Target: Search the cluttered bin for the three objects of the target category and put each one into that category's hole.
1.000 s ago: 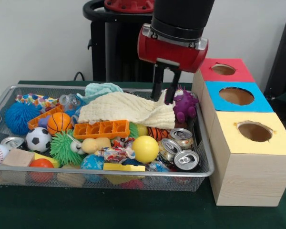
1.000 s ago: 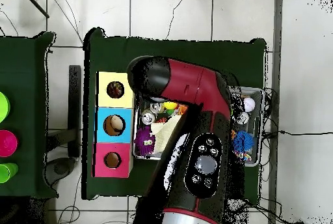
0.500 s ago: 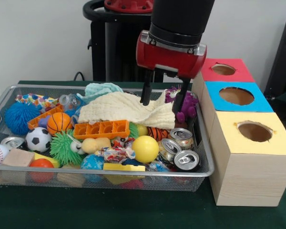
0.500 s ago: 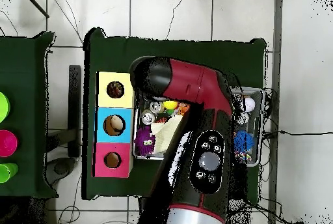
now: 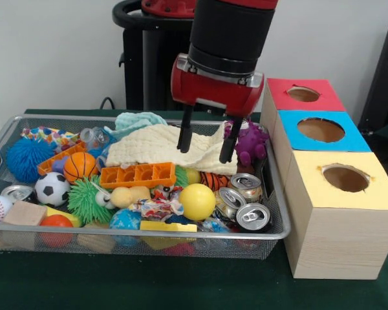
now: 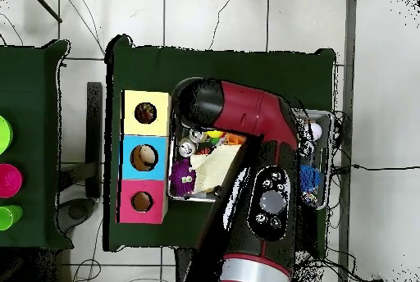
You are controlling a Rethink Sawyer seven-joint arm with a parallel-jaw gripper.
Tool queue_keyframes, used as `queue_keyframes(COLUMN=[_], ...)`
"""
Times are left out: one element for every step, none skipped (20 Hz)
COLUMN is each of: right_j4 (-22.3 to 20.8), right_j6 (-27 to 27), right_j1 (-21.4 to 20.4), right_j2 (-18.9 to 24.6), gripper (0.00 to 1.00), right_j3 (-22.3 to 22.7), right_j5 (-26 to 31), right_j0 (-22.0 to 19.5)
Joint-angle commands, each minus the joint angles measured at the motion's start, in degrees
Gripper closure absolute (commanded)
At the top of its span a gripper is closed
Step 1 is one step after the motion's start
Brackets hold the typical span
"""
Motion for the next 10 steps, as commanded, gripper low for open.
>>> queue_keyframes(right_j4=[-2.36, -2.3, -2.13, -1.96, -1.75, -1.53, -1.34, -1.08, -0.91, -0.7], right_j6=[4.7, 5.09, 5.51, 5.93, 6.35, 6.96, 7.38, 8.0, 8.35, 8.72], right_j1=[4.72, 4.93, 5.22, 5.51, 5.83, 6.09, 6.62, 6.96, 7.27, 7.6], right_j2=[6.04, 5.92, 5.84, 5.76, 5.75, 5.65, 5.69, 5.6, 5.57, 5.52], gripper=[0.0, 0.0, 0.0, 0.0, 0.0, 0.0, 0.0, 0.0, 0.0, 0.0], right_j3=[7.29, 7.44, 7.51, 7.58, 7.59, 7.85, 7.76, 7.89, 7.85, 7.84], right_j5=[-6.2, -6.74, -7.02, -7.3, -7.62, -8.3, -8.9, -9.47, -9.99, -10.41], right_j0=[-2.32, -2.3, -2.34, -2.37, -2.42, -2.35, -2.47, -2.43, -2.43, -2.42])
